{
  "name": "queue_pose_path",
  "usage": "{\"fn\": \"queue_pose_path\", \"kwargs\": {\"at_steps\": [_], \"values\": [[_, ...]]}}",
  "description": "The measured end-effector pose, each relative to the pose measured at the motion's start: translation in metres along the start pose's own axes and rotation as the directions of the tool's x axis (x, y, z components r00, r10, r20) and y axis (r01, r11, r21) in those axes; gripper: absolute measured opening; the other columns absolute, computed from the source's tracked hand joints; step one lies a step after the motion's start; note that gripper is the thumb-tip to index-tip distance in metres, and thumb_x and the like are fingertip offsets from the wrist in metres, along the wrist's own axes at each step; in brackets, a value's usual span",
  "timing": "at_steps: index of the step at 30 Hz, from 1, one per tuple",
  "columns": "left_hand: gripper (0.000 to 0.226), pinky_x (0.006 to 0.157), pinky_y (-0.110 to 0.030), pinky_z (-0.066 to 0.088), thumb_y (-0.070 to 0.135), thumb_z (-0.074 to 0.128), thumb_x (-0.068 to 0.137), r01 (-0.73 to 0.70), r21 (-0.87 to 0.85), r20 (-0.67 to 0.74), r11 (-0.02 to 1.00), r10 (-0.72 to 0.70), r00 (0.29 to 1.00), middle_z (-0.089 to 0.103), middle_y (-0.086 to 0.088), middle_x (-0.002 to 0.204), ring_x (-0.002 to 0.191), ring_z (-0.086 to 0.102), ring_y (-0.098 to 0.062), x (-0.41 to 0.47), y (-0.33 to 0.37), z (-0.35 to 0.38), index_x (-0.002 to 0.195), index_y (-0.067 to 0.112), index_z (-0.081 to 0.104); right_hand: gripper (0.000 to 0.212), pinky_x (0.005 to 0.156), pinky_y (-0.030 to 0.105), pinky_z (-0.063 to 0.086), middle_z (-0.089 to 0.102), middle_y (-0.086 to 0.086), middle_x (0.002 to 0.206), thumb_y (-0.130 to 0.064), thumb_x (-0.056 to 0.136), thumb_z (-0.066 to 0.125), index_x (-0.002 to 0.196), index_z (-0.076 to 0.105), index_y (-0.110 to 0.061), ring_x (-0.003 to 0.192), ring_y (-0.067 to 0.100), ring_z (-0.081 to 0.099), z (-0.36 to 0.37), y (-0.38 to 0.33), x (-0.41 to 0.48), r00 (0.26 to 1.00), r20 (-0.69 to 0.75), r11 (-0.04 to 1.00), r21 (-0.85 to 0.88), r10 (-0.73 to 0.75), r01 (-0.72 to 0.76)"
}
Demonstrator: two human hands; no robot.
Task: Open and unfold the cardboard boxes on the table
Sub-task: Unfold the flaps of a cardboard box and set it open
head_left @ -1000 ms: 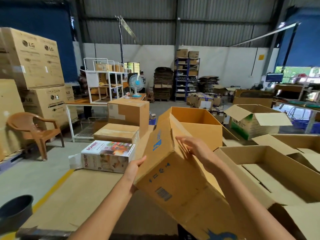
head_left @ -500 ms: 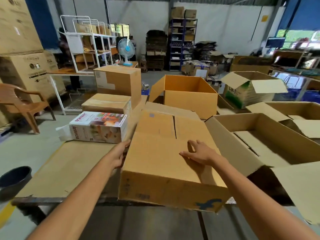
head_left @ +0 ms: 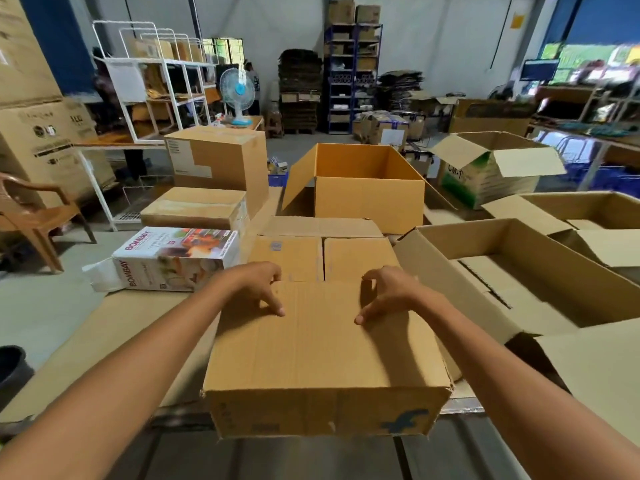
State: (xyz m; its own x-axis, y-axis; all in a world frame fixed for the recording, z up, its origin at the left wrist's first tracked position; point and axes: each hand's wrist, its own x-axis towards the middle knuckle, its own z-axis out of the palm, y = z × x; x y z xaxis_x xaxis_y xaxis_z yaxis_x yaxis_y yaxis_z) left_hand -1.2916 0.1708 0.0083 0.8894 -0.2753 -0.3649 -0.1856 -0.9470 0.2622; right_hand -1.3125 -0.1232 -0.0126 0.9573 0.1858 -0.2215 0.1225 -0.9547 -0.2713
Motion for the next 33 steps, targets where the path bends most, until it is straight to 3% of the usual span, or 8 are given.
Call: {"fn": "queue_pose_path", "kwargs": {"at_steps": [5, 12, 20, 23, 27, 29, 31, 33], "values": [[0.051, 0.071, -0.027, 0.044, 0.042, 0.088, 0.065, -0.054, 0.033, -0.265, 0.998, 0.060, 0.962, 0.056, 0.007, 0.101, 0.090, 0.052, -0.009, -0.010, 0.012, -0.046, 0.097, 0.029, 0.051, 0.094, 0.107, 0.053, 0.033, 0.050, 0.007, 0.134, -0.075, 0.058, 0.078, 0.133, 0.046, -0.030, 0.129, 0.028, 0.040, -0.037, -0.020, -0.010, 0.940, -0.338, 0.986, -0.165, -0.046, -0.011], [0.062, 0.092, -0.043, 0.044, 0.060, 0.081, 0.067, 0.035, 0.195, -0.600, 0.980, 0.091, 0.795, 0.063, 0.002, 0.113, 0.105, 0.059, -0.019, -0.037, 0.019, -0.051, 0.108, 0.027, 0.049, 0.088, 0.107, 0.051, 0.030, 0.049, 0.005, 0.130, -0.073, 0.066, 0.074, 0.135, 0.040, -0.028, 0.120, 0.025, 0.043, -0.037, -0.039, -0.020, 0.779, -0.623, 0.972, -0.219, -0.077, -0.079], [0.034, 0.079, -0.035, 0.041, 0.052, 0.068, 0.086, 0.097, 0.394, -0.521, 0.914, 0.135, 0.843, 0.062, 0.002, 0.102, 0.098, 0.056, -0.020, -0.103, 0.039, -0.037, 0.105, 0.027, 0.055, 0.056, 0.092, 0.043, 0.042, 0.069, 0.006, 0.109, -0.057, 0.072, 0.082, 0.106, 0.059, -0.018, 0.098, 0.026, 0.060, -0.010, -0.052, -0.076, 0.624, -0.772, 0.979, -0.198, -0.121, -0.055], [0.025, 0.073, -0.031, 0.045, 0.030, 0.061, 0.095, 0.044, 0.411, -0.377, 0.911, 0.125, 0.918, 0.062, 0.002, 0.099, 0.092, 0.055, -0.016, -0.133, 0.042, -0.025, 0.118, 0.024, 0.065, 0.037, 0.076, 0.037, 0.052, 0.070, 0.003, 0.089, -0.054, 0.083, 0.073, 0.101, 0.068, -0.022, 0.083, 0.024, 0.065, -0.004, -0.055, -0.110, 0.705, -0.704, 0.968, -0.227, -0.086, -0.110], [0.058, 0.067, -0.028, 0.041, 0.007, 0.052, 0.088, -0.129, 0.399, -0.057, 0.908, 0.165, 0.985, 0.064, 0.000, 0.118, 0.094, 0.052, -0.016, -0.152, 0.035, 0.017, 0.140, 0.033, 0.052, 0.013, 0.067, 0.032, 0.054, 0.067, 0.000, 0.082, -0.035, 0.091, 0.064, 0.097, 0.073, -0.028, 0.077, 0.024, 0.063, 0.025, -0.059, -0.150, 0.881, -0.456, 0.939, -0.340, -0.123, -0.045], [0.075, 0.089, -0.031, 0.046, 0.000, 0.048, 0.085, -0.191, 0.332, 0.023, 0.924, 0.194, 0.981, 0.052, -0.006, 0.143, 0.125, 0.050, -0.024, -0.147, 0.026, 0.050, 0.153, 0.028, 0.034, 0.009, 0.061, 0.031, 0.045, 0.062, -0.003, 0.079, -0.019, 0.085, 0.064, 0.082, 0.067, -0.027, 0.080, 0.026, 0.057, 0.051, -0.053, -0.161, 0.875, -0.455, 0.958, -0.284, -0.165, 0.033], [0.086, 0.119, -0.043, 0.024, -0.003, 0.046, 0.085, -0.203, 0.285, 0.003, 0.937, 0.211, 0.978, 0.017, -0.007, 0.165, 0.151, 0.018, -0.026, -0.146, 0.013, 0.092, 0.158, 0.026, 0.013, 0.023, 0.059, 0.030, 0.032, 0.055, -0.014, 0.071, -0.006, 0.077, 0.063, 0.071, 0.056, -0.027, 0.076, 0.022, 0.048, 0.090, -0.047, -0.167, 0.822, -0.518, 0.963, -0.240, -0.237, 0.126], [0.093, 0.123, -0.052, 0.002, -0.004, 0.045, 0.085, -0.138, 0.282, -0.110, 0.950, 0.174, 0.978, -0.008, -0.006, 0.166, 0.153, -0.006, -0.030, -0.149, -0.001, 0.138, 0.158, 0.030, 0.000, 0.029, 0.063, 0.031, 0.035, 0.068, -0.011, 0.096, -0.009, 0.070, 0.077, 0.094, 0.068, -0.024, 0.083, 0.025, 0.052, 0.131, -0.040, -0.169, 0.773, -0.585, 0.961, -0.252, -0.246, 0.115]]}}
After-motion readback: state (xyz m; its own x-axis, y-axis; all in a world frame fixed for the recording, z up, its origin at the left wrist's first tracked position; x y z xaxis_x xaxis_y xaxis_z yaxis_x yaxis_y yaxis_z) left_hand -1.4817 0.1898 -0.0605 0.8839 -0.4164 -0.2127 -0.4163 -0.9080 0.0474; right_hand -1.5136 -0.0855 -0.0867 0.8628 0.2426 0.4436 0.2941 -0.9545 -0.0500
